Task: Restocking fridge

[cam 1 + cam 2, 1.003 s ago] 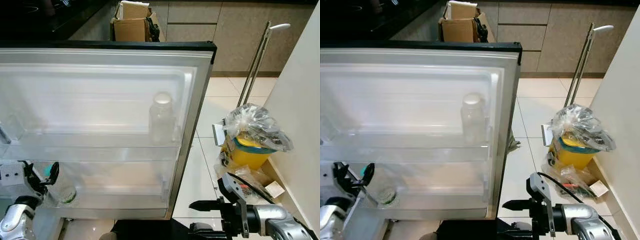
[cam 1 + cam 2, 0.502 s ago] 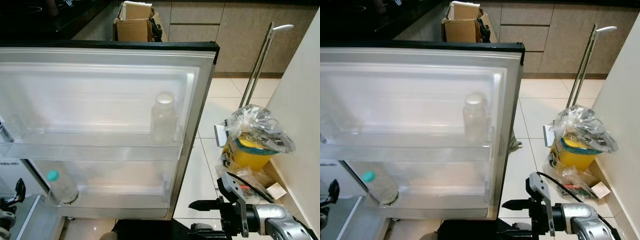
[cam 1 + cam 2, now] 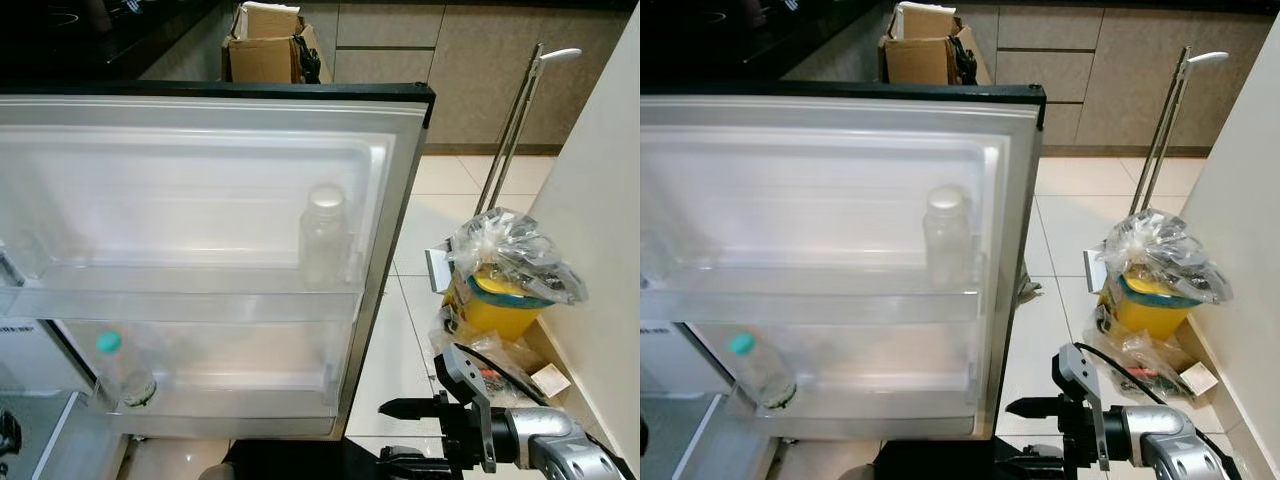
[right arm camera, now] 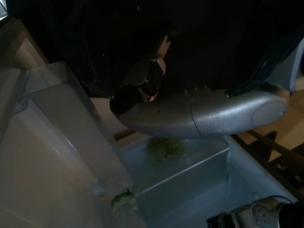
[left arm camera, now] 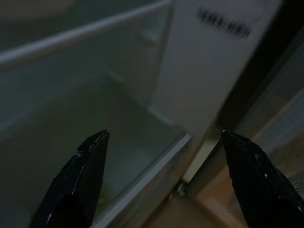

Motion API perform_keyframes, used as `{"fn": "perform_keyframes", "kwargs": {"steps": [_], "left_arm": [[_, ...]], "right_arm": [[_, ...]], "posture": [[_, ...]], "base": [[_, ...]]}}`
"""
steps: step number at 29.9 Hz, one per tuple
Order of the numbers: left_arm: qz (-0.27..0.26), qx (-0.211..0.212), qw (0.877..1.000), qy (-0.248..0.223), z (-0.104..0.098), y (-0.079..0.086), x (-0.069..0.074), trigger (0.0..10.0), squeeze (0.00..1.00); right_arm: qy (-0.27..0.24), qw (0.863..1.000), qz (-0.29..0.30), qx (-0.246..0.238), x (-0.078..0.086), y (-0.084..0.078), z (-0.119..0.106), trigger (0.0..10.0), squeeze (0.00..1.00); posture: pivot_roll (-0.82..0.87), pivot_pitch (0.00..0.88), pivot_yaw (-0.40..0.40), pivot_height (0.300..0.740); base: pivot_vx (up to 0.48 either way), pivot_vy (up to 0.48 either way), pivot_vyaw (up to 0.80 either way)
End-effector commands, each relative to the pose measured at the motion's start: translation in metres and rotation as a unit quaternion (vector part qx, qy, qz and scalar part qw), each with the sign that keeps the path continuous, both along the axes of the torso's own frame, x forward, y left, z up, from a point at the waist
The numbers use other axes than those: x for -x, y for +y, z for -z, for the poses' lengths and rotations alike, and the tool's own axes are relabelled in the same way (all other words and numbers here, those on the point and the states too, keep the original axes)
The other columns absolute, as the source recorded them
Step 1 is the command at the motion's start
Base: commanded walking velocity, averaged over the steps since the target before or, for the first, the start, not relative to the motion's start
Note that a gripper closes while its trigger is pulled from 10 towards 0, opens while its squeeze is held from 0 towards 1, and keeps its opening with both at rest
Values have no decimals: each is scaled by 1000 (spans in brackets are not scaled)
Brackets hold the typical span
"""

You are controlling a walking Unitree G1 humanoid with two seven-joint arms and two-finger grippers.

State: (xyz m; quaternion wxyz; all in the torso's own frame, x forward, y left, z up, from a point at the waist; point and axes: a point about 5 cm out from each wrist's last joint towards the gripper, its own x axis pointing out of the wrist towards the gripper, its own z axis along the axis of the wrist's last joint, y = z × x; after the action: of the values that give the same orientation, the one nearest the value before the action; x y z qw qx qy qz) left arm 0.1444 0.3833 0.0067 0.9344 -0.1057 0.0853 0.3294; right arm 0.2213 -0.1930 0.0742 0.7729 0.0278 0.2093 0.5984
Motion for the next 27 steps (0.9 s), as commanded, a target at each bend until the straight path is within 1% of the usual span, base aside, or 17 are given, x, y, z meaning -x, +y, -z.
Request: {"fn": "perform_keyframes", "kwargs": {"steps": [1, 2, 3, 4, 5, 7, 9, 10, 14, 16, 21, 23, 26, 27], "left_arm": [[3, 31, 999, 23, 15, -12, 6, 10000, 1000], [8, 35, 999, 30, 18, -14, 7, 10000, 1000], [6, 47, 998, 40, 23, -19, 9, 10000, 471], [5, 53, 998, 42, 25, -20, 10, 10000, 208], [4, 60, 997, 47, 28, -23, 12, 10000, 0], [6, 64, 997, 53, 30, -25, 13, 10000, 0], [8, 79, 995, 63, 37, -32, 14, 10000, 0], [8, 79, 995, 63, 37, -32, 14, 10000, 0], [-9, 113, 989, 90, 50, -42, 24, 10000, 0], [-11, 125, 986, 106, 56, -47, 29, 10000, 0], [4, 146, 979, 139, 68, -62, 36, 10000, 0], [7, 152, 977, 146, 71, -66, 39, 10000, 0], [8, 160, 975, 152, 73, -69, 41, 10000, 0], [13, 163, 974, 158, 75, -71, 42, 10000, 0]], "right_arm": [[-5, 1000, 10, 9, -1, -1, 3, 10000, 0], [-7, 1000, 14, 10, -2, -2, 4, 10000, 0], [-5, 1000, 23, 17, -2, -3, 8, 10000, 0], [-3, 999, 26, 19, -2, -4, 10, 10000, 0], [-1, 999, 31, 22, -2, -5, 12, 10000, 0], [-1, 999, 34, 25, -2, -5, 13, 10000, 0], [3, 998, 46, 32, -2, -7, 18, 10000, 0], [3, 998, 46, 32, -2, -7, 18, 10000, 0], [3, 995, 84, 59, -4, -10, 31, 10000, 0], [11, 993, 98, 67, -4, -12, 37, 10000, 0], [34, 986, 140, 86, -1, -18, 54, 10000, 0], [48, 984, 158, 74, 0, -20, 58, 10000, 0], [64, 982, 174, 43, 0, -22, 59, 10000, 0], [72, 980, 182, 36, 1, -24, 61, 10000, 0]], "posture": [[-38, 64, 4, 547], [-38, 64, 4, 547], [-38, 64, 4, 547], [-39, 63, 4, 547], [-38, 63, 5, 547], [-38, 65, 6, 547], [-38, 64, 7, 547], [-38, 64, 7, 547], [-40, 63, 10, 547], [-40, 63, 10, 547], [-39, 62, 12, 547], [-42, 61, 13, 547], [-42, 62, 14, 547], [-42, 63, 14, 556]], "base": [[0, 0, 0], [0, 0, 0], [0, 0, 0], [0, 0, 0], [0, 0, 0], [0, 0, 0], [0, 0, 0], [0, 0, 0], [0, 0, 0], [0, 0, 0], [0, 0, 0], [0, 0, 0], [0, 0, 0], [0, 0, 0]]}}
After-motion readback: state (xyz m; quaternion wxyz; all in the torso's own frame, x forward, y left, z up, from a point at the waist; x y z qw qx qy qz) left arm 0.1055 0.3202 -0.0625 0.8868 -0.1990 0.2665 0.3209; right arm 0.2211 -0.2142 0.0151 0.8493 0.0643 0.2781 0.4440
